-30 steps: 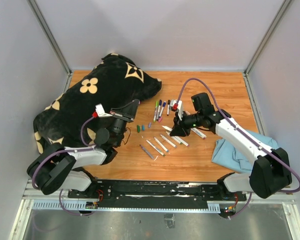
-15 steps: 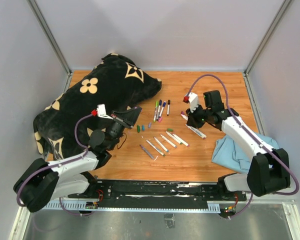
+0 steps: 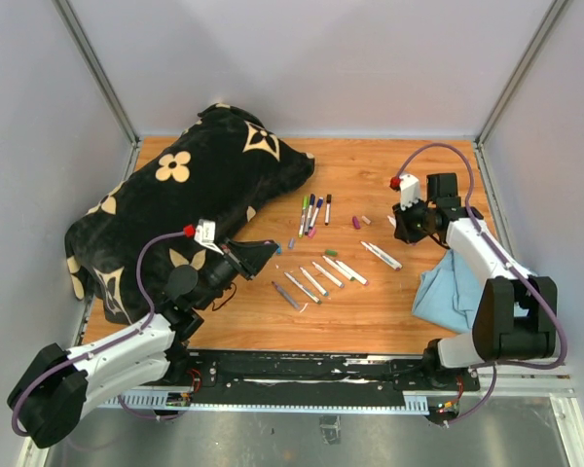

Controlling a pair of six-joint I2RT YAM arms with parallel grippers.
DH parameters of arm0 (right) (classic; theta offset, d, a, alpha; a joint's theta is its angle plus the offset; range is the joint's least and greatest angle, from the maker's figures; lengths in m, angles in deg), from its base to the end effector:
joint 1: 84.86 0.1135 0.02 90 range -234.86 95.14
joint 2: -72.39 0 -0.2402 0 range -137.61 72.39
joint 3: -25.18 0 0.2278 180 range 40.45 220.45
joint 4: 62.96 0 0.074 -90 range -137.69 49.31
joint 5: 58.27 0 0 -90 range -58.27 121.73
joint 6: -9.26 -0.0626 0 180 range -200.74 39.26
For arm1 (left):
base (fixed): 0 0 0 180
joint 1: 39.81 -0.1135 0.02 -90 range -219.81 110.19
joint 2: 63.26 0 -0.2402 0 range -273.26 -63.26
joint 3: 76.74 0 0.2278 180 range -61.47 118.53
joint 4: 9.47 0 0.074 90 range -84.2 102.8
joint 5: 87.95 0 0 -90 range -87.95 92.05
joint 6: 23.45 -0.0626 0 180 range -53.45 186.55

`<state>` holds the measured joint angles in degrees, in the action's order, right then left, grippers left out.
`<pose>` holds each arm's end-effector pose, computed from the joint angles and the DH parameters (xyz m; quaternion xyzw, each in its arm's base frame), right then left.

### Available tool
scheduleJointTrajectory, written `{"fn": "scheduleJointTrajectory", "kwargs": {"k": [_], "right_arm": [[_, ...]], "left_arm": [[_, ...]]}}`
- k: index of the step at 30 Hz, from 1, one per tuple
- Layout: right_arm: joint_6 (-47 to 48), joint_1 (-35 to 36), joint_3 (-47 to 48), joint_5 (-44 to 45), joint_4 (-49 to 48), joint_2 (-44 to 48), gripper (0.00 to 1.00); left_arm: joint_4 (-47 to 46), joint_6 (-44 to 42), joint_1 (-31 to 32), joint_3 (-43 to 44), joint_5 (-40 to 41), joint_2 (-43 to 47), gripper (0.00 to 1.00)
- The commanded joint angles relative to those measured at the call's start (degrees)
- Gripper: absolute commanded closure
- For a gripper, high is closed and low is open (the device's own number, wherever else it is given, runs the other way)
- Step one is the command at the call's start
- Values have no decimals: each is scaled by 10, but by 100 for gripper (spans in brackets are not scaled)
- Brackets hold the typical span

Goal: Open the pen caps
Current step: Place the pen at the center of the board.

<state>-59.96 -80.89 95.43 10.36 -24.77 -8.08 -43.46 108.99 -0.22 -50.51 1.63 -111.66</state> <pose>0.2900 0.0430 0.2110 -0.2612 0.8832 0.1205 0.3705 0.1578 -0.1311 0.2351 -0.0128 0.6304 -0.5111 0.5841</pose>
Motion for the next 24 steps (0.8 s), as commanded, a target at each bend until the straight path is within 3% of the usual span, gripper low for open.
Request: {"fn": "scheduleJointTrajectory", "kwargs": {"k": [1, 24], "right_arm": [[1, -26, 17, -3, 8, -27, 99], [0, -53, 39, -24, 25, -92, 97]], "left_arm": [[12, -15, -2, -9, -31, 8, 100], [12, -14, -2, -16, -66, 13, 100]]}}
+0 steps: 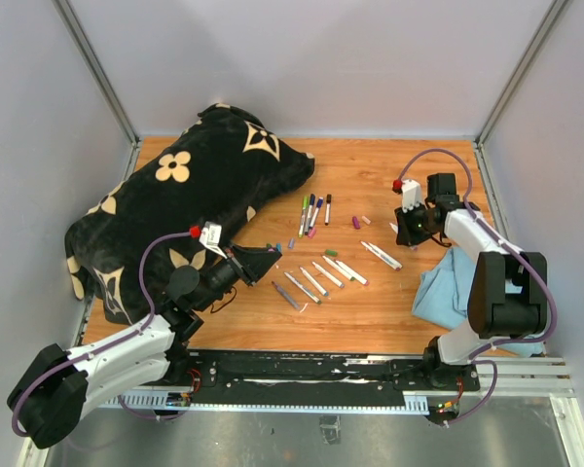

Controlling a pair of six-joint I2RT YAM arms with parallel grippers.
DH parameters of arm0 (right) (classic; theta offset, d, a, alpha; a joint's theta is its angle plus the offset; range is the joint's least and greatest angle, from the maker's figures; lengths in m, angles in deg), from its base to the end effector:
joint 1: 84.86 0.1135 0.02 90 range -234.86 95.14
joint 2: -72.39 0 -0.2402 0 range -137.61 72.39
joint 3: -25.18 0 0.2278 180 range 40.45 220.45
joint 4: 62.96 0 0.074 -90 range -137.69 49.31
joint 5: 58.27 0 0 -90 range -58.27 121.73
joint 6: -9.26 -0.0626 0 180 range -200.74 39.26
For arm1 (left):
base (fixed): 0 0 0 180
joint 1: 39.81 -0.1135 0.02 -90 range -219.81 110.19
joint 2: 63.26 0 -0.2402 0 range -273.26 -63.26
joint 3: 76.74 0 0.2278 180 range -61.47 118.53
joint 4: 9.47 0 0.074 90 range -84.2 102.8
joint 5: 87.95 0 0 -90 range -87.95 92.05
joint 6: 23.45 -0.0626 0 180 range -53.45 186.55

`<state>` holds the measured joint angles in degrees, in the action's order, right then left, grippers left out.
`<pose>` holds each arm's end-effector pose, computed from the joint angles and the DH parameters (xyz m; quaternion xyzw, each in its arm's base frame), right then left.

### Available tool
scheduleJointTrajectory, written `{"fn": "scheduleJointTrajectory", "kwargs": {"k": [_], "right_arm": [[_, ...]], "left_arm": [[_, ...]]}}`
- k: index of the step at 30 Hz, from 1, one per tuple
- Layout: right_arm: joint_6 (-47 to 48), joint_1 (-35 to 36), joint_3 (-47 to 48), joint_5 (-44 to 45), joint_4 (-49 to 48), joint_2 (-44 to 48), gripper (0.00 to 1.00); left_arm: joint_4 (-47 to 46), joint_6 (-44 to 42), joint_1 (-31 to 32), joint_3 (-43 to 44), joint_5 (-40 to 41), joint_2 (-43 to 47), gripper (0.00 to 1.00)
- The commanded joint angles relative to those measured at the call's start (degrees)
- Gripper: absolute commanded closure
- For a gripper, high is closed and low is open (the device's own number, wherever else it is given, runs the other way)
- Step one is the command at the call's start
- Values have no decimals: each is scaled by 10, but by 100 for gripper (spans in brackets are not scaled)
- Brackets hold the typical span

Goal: Open the pen caps
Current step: Place the pen at the center of the board.

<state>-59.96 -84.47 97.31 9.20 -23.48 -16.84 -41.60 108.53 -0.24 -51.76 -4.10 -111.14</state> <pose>0.3069 0.0261 0.1767 -0.2278 0.9130 0.1342 0.3107 0.1524 -0.1346 0.2249 0.0272 0.6477 -0.5231 0.5533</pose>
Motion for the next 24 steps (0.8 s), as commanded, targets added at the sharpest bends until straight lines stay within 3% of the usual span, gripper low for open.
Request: {"fn": "scheduleJointTrajectory", "kwargs": {"k": [1, 24], "right_arm": [[-1, -17, 21, -13, 13, -5, 97], [6, -20, 48, -33, 32, -49, 94]], "left_arm": [[-7, -10, -2, -3, -10, 8, 100], [-15, -7, -2, 0, -22, -9, 100]]}}
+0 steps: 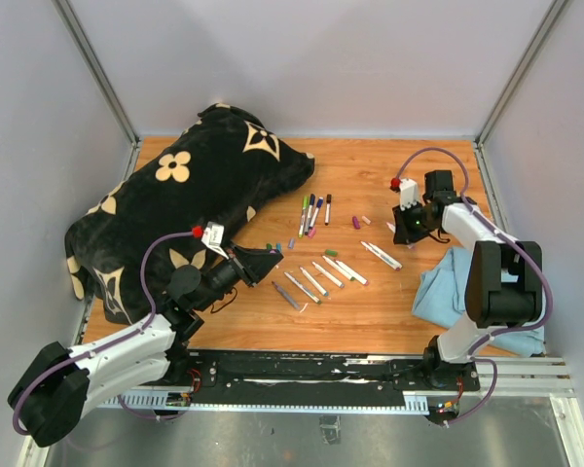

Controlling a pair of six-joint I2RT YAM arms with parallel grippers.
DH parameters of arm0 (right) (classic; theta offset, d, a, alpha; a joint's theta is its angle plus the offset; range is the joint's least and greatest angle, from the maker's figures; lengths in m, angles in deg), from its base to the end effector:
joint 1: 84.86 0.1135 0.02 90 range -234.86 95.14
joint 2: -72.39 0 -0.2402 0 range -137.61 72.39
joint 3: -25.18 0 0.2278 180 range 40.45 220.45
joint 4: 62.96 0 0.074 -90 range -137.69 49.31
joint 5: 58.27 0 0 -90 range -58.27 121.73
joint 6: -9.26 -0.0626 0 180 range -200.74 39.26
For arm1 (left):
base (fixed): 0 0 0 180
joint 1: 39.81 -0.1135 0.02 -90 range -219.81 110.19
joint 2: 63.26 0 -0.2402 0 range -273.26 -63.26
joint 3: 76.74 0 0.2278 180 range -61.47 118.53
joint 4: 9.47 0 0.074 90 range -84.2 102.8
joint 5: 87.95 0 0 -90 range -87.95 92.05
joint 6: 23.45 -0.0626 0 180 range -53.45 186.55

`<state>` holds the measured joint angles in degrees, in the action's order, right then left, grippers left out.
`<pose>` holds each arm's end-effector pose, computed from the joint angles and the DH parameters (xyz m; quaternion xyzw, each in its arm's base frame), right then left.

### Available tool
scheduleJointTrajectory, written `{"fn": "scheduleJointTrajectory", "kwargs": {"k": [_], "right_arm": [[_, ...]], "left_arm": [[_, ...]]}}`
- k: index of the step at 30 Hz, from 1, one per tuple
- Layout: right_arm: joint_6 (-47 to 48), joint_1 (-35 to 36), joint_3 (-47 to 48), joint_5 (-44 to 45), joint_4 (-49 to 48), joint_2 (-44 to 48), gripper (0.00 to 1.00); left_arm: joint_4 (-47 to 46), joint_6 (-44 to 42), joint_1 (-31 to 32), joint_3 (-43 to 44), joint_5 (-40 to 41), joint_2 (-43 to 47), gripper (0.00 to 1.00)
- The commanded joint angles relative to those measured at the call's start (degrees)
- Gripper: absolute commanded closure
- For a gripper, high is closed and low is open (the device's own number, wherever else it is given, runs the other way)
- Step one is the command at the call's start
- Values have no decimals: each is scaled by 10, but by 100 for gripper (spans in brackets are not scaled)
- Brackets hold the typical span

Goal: Open the pen caps
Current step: Place the pen at the center of the board.

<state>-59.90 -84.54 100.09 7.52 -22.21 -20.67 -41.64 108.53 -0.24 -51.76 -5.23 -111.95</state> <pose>0.3169 0.0274 0.1701 -0.2282 0.9156 0.1521 0.2939 0.1527 -0.1365 0.2223 0.0344 0.6526 -0.5250 0.5453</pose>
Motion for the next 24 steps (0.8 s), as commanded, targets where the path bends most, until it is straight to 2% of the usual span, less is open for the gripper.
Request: {"fn": "scheduleJointTrajectory", "kwargs": {"k": [1, 14, 24], "right_arm": [[6, -19, 22, -17, 21, -14, 94], [20, -16, 53, -8, 48, -78, 85], [30, -15, 59, 15, 64, -100, 70]], "left_arm": [[-14, -6, -2, 0, -10, -1, 100], [-21, -2, -2, -2, -13, -8, 100], [-27, 0, -2, -2, -17, -12, 100]]}}
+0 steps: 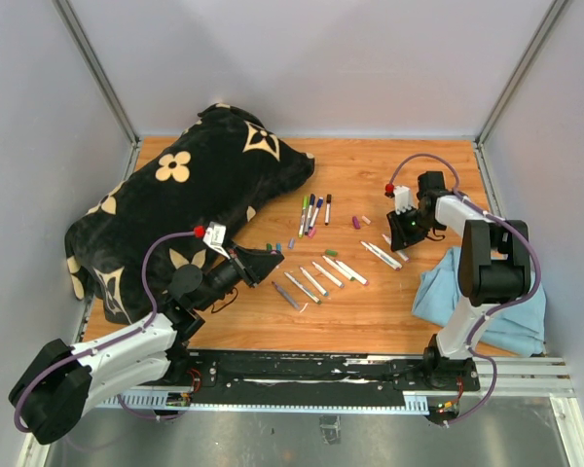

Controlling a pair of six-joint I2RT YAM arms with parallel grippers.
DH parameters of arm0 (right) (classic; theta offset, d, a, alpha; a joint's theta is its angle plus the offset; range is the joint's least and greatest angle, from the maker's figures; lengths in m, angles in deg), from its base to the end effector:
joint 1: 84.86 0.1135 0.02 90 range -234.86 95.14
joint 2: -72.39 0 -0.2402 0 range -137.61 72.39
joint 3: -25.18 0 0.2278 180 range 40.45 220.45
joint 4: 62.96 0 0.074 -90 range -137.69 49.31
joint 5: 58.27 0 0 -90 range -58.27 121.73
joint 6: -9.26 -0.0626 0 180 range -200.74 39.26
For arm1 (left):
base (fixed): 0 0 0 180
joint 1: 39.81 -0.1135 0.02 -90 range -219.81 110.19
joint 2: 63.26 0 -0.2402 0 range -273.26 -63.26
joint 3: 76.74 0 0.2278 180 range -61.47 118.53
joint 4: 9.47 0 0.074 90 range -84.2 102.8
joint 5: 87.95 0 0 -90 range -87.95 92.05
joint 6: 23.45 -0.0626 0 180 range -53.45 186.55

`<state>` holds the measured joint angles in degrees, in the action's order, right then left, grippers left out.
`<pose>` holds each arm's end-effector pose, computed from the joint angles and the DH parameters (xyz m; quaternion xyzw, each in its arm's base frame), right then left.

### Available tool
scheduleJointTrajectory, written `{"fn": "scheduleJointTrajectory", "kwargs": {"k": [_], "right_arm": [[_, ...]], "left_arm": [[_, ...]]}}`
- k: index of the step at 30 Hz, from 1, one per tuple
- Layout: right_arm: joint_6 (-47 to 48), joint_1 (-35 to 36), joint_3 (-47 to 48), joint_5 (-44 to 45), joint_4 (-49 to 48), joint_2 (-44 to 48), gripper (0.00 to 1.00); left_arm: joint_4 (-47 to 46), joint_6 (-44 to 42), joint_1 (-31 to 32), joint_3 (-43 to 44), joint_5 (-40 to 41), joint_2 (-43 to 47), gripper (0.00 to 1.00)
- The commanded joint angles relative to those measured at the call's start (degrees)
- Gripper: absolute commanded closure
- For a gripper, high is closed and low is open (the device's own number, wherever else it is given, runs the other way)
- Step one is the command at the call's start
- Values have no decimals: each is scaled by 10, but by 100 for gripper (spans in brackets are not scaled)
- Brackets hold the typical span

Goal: Open the pen caps
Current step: Place the pen at the center of the board.

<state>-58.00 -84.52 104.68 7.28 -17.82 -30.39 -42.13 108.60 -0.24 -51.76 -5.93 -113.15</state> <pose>0.3304 0.0279 0.1359 -0.2309 0.9327 0.1685 0.2199 0.1537 -0.1383 0.2196 0.0382 0.6571 -0.5258 0.5388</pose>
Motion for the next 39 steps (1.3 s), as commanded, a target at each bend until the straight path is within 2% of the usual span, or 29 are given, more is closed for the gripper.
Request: {"fn": "scheduleJointTrajectory", "kwargs": {"k": [1, 11, 26, 32, 39], "right_arm": [[11, -14, 13, 18, 20, -3, 70], [15, -15, 14, 15, 27, 1, 65], [38, -15, 3, -12, 34, 94, 51], [47, -15, 0, -51, 47, 150, 48], [36, -16, 33, -151, 97, 221, 40]], "left_arm": [[-23, -1, -2, -2, -10, 1, 100], [-23, 0, -2, -3, -12, 1, 100], [-25, 14, 1, 25, -27, -56, 100], [-24, -11, 46, 56, 19, -110, 100], [-24, -21, 88, 142, 40, -247, 100]]}}
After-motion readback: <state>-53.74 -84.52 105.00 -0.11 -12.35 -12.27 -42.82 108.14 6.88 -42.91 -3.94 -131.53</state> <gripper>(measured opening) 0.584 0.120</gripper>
